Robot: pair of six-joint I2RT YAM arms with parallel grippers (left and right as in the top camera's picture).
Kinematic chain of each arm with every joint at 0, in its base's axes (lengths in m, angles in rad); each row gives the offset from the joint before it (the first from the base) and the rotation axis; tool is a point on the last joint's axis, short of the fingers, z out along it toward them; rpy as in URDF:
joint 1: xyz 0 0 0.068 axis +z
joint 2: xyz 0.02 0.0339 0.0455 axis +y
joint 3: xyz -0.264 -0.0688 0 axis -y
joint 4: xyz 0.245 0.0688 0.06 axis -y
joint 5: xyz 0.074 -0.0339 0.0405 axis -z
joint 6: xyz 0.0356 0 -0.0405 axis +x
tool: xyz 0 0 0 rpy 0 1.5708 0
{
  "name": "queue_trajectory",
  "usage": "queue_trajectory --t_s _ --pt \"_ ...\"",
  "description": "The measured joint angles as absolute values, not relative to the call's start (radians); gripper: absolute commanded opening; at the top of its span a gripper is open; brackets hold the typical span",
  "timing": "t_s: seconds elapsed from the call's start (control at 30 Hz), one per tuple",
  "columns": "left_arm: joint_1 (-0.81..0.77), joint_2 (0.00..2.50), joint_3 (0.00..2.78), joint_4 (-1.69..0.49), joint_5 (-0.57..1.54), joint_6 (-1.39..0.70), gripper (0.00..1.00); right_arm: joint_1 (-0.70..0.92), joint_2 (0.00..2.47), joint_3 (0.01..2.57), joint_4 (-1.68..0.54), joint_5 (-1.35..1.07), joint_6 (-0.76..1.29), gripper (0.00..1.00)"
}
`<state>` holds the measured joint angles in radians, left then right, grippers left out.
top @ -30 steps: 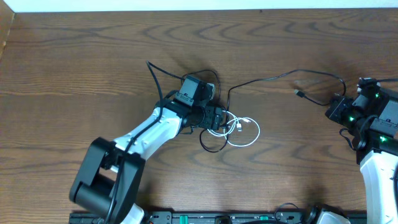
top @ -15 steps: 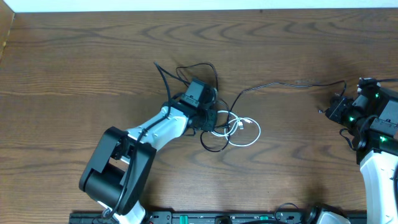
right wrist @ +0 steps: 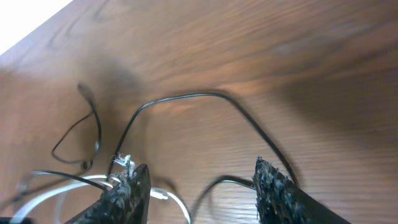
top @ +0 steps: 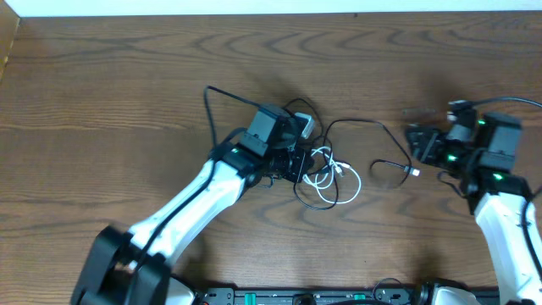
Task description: Untangle cables
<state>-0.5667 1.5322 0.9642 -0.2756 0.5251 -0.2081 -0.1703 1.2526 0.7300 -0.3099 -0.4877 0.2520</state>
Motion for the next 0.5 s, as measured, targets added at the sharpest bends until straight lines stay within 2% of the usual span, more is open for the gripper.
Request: queue_trajectory --t_s 0.23,0.4,0.5 --pt "-0.567 1.429 0.964 -0.284 0.595 -0.205 0.07 -0.002 1.354 0.73 -0.226 -0.503 0.256 0.5" --pt "-0.567 1.421 0.964 -0.289 0.633 -0.205 0.07 0.085 1.445 0.73 -0.128 -0.506 0.317 0.43" --pt "-0.567 1.421 0.964 -0.289 0.643 -0.205 0.08 0.112 1.493 0.73 -0.102 -0.505 0.411 0.47"
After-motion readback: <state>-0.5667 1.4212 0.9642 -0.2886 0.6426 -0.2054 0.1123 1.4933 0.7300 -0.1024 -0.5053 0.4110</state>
